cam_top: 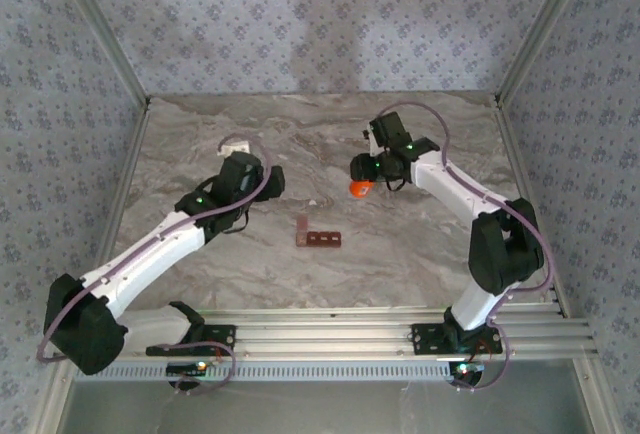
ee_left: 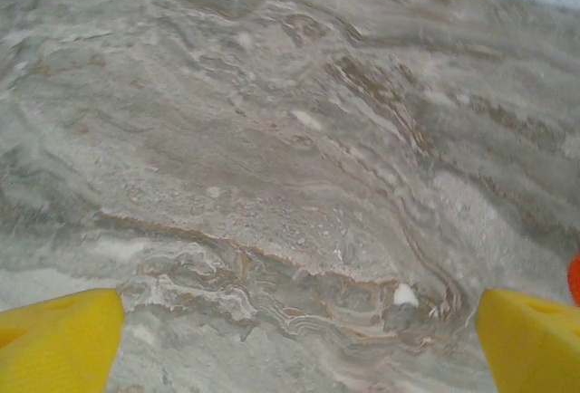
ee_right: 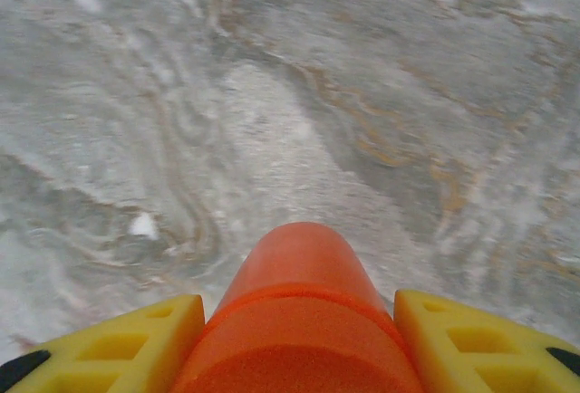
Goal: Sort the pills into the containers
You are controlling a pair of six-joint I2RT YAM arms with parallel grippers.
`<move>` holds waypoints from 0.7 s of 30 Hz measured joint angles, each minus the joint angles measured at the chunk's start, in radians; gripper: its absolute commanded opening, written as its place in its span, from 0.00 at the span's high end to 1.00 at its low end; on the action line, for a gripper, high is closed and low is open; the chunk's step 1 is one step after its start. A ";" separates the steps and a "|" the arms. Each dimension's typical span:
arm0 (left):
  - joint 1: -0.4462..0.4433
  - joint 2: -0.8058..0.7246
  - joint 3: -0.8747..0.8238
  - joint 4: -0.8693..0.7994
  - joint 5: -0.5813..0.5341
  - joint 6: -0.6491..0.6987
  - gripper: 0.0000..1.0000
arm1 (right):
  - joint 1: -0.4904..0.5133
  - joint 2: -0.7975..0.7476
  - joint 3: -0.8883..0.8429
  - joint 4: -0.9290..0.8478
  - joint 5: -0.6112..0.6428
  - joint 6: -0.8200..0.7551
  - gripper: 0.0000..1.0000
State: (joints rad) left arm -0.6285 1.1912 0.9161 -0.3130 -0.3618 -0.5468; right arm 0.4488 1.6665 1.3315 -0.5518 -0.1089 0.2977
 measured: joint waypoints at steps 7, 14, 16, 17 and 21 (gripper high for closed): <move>0.007 -0.029 -0.109 0.186 0.177 0.303 0.01 | 0.009 0.026 0.082 -0.002 -0.171 0.000 0.70; 0.038 -0.101 -0.297 0.401 0.370 0.547 0.01 | 0.009 0.036 0.107 -0.010 -0.333 0.001 0.70; 0.046 -0.090 -0.309 0.425 0.420 0.587 0.01 | 0.009 0.036 0.112 -0.010 -0.368 0.001 0.70; 0.048 -0.082 -0.309 0.436 0.446 0.601 0.01 | 0.009 0.036 0.113 -0.010 -0.385 0.001 0.70; 0.044 -0.058 -0.314 0.499 0.538 0.625 0.01 | 0.004 0.035 0.112 -0.010 -0.436 0.001 0.70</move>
State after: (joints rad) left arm -0.5842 1.1332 0.6018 0.1864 0.1761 0.0780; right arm 0.4526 1.7016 1.4433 -0.5617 -0.5449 0.2985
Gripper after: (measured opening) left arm 0.993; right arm 0.519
